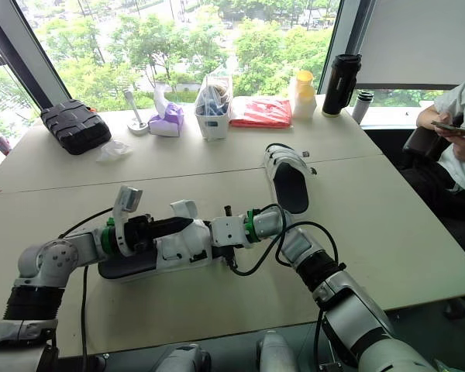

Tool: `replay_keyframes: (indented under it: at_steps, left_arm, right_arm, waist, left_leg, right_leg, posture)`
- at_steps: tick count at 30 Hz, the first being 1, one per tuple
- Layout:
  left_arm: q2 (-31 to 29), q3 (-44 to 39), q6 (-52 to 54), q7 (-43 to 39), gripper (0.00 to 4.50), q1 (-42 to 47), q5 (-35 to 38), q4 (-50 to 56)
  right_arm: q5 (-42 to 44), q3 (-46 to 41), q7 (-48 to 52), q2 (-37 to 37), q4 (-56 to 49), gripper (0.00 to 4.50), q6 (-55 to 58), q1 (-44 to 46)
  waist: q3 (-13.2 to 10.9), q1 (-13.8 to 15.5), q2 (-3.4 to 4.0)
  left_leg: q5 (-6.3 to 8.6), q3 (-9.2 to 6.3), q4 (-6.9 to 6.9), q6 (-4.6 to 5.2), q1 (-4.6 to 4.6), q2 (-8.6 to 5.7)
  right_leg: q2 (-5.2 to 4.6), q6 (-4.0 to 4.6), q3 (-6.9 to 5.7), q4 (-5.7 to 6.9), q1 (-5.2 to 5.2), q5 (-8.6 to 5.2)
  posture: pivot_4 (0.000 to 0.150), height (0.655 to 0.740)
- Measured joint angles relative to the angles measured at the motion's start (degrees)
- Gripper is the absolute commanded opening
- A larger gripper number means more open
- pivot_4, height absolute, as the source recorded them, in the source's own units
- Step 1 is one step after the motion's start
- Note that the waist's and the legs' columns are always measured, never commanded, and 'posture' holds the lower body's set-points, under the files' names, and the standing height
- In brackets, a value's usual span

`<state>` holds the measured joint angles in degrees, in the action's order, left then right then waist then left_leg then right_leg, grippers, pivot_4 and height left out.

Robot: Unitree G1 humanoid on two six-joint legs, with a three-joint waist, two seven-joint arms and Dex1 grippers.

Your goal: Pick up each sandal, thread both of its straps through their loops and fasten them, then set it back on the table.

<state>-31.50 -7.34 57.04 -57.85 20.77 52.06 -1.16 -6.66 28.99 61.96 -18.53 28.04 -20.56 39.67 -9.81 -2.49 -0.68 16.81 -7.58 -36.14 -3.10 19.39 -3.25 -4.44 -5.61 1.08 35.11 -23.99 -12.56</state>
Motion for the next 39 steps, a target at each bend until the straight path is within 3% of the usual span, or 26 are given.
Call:
replay_keyframes:
  at_steps: [14,39]
  left_arm:
    - [-2.19,6.39,-10.3,-6.51,0.07,2.14,-9.97,-2.59]
    - [-2.63,9.25,-14.78,-13.67,0.07,8.29,-17.09,-7.53]
  right_arm:
    - [-0.9,-0.09,-0.11,-0.08,-0.75,0.0,0.12,-0.19]
    - [-0.96,-0.18,-0.12,-0.06,-0.91,0.0,0.28,-0.27]
  waist:
    - [0.0,0.04,0.0]
    - [-0.01,0.03,-0.01]
  left_leg:
    - [0.0,0.01,0.01,0.0,0.01,0.0]
    - [0.0,0.01,0.0,0.0,0.01,0.0]
  right_leg:
    - [0.0,0.0,0.0,0.0,-0.01,0.0]
    - [0.0,-0.02,0.0,0.0,-0.02,0.01]
  posture:
    - [0.15,0.74]
    - [0.15,0.74]
